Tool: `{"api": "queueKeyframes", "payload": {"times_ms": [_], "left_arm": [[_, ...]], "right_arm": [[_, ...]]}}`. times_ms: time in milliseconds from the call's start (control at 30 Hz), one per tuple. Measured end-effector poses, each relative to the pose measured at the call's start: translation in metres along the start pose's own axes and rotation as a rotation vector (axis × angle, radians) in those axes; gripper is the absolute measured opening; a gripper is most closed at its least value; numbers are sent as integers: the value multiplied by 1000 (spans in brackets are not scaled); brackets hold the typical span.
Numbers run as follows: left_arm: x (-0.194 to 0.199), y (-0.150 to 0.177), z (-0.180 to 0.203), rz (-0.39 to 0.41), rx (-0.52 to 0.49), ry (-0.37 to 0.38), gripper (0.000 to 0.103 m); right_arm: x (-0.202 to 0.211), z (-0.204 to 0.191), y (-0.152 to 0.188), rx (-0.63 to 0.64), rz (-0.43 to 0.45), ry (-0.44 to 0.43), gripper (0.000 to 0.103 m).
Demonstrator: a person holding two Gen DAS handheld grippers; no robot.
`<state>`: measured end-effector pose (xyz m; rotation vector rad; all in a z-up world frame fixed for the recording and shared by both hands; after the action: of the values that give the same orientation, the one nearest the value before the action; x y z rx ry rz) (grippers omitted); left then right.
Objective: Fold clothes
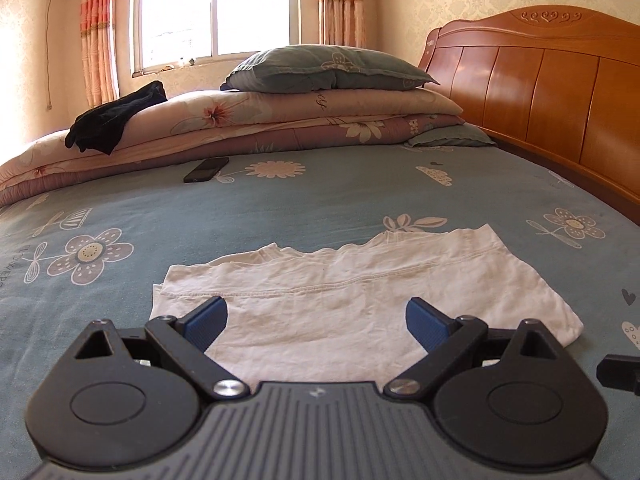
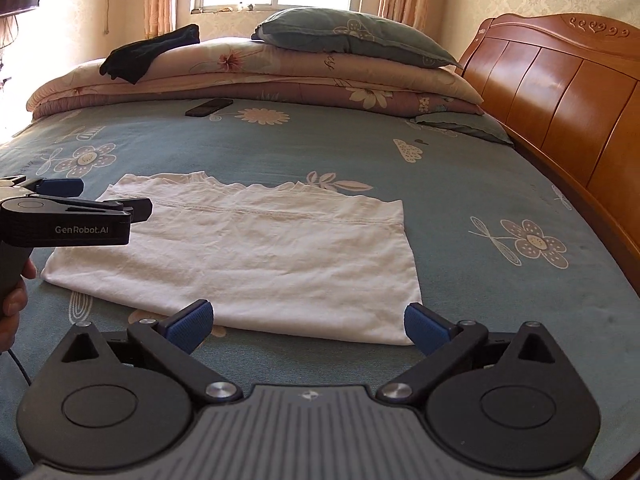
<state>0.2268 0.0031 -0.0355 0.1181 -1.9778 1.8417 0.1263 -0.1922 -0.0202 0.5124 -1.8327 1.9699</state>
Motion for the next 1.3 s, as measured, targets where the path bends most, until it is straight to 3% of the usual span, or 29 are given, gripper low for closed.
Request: {"api": "queueKeyframes", "payload": {"times_ms": [67, 300, 367, 500, 667, 867, 933, 1000, 1133, 1200, 1233, 1300], "left_arm": [[-4, 1, -3, 8, 19, -9, 102], [-36, 25, -26, 0, 92, -28, 102], [-43, 32, -33, 7, 89, -44, 102], [-53, 28, -40, 4, 23, -60, 102], [-66, 23, -44, -49, 68, -29, 102], [-79, 15, -50, -121, 160, 2, 102], [-82, 12, -52, -142, 188, 8, 102], [-79, -3, -55, -153, 204, -38, 102], [-68, -27, -70, -285, 264, -21, 102], [-63, -41, -77, -330, 219, 8, 102], [-61, -49, -81, -353, 185, 23, 102], [-59, -62, -90, -383, 117, 52, 102]], "right_arm": [[-6, 8, 8, -17, -1, -13, 103], [-59, 11, 20, 20, 126, -51, 103], [-83, 8, 14, 21, 176, -96, 103], [-136, 3, -4, -63, 162, -221, 103], [-174, 21, -1, -228, -48, -223, 103], [-181, 26, -10, -168, -236, -91, 103], [-176, 25, -28, -156, -285, -64, 103], [-167, 19, -58, -132, -295, -54, 103], [-158, -6, -119, -11, -277, 11, 103], [-162, -14, -132, -70, -409, -4, 103], [-159, -17, -137, -158, -475, -47, 103], [-146, -24, -144, -257, -507, -64, 103]]}}
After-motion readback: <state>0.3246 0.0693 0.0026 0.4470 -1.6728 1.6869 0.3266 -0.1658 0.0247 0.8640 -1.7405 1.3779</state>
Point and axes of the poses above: each gripper's, at about its wrist camera, not at the fingertips, and x roughly against the way its jaws point, z to its right, y to its underside, the point moved 3 cm from there along -x, roughly the way its jaws point, and after that the axes turned 8 degrees about z, right-handed, at the moved point
